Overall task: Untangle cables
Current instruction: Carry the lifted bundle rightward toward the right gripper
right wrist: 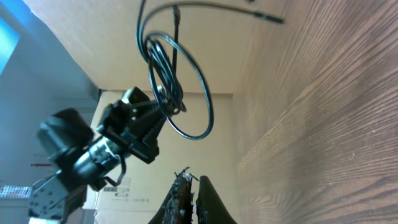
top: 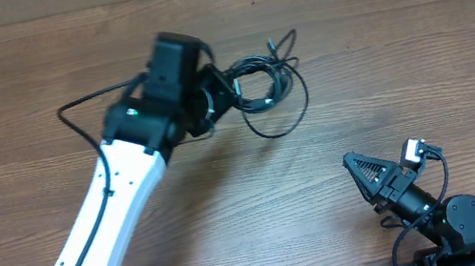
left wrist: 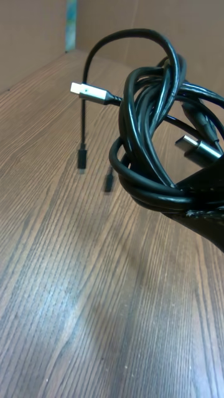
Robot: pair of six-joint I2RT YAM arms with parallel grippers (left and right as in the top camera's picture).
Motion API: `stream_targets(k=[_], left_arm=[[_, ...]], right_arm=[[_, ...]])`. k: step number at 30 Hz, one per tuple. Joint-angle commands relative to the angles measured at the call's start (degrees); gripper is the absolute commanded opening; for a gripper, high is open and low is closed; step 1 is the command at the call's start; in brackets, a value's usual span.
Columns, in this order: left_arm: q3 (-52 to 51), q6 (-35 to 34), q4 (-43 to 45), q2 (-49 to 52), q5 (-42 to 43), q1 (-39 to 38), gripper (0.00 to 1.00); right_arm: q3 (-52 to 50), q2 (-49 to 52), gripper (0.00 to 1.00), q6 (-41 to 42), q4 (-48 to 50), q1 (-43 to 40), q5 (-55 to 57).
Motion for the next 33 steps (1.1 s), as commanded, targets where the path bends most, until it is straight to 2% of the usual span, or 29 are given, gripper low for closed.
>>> stream_targets(k=[1,3,6,10,17,19,20,24,29,33], left_arm=[[0.7,4.0,-0.4,0.0,9.1,1.5,0.04],[0.7,4.4,-0.4,0.0,9.0,1.3,0.04],[0.7,2.4,-0.4,0.0,9.0,-0.3,0.04],[0.7,-4.1,-0.3,0.0,7.5,-4.4,0.05],[0.7,-9.9,-0.3,0.1,-1.5,-13.7,0.04],[0.7,-12.3,0.1,0.1,-5.0,-17.1,0.05],[0.7,-13.4,0.3,0.1,-7.8,-19.6,0.04],[0.7,-14.2,1.1,0.0,-8.1,-22.3,0.04],[0.8,-3.5,1.6,-0.6,-8.5,-19.2,0.04],[0.8,12.1,-0.1,-1.8,-5.9,-14.8,0.04]], right_arm=[[-0.6,-0.6,0.2,-1.2,0.4,0.3,1.4],[-0.6,-0.6,0.39,-1.2,0.4,0.3,1.4],[-0.6,-0.6,0.56,-1.2,0.4,0.3,1.3],[-0.6,-0.6,0.59,-1.0,0.5,0.3,1.4],[-0.6,-0.6,0.5,-1.0,0.4,0.3,1.4],[-0.6,-0.6,0.42,-1.0,0.5,0.3,1.4],[-0.6,-0.6,0.34,-1.0,0.4,0.3,1.4],[-0.6,-0.6,0.19,-3.3,0.4,0.3,3.1],[-0.6,-0.6,0.08,-16.9,0.5,0.3,4.9],[-0.6,-0.6,0.04,-24.5,0.5,0.3,7.0]])
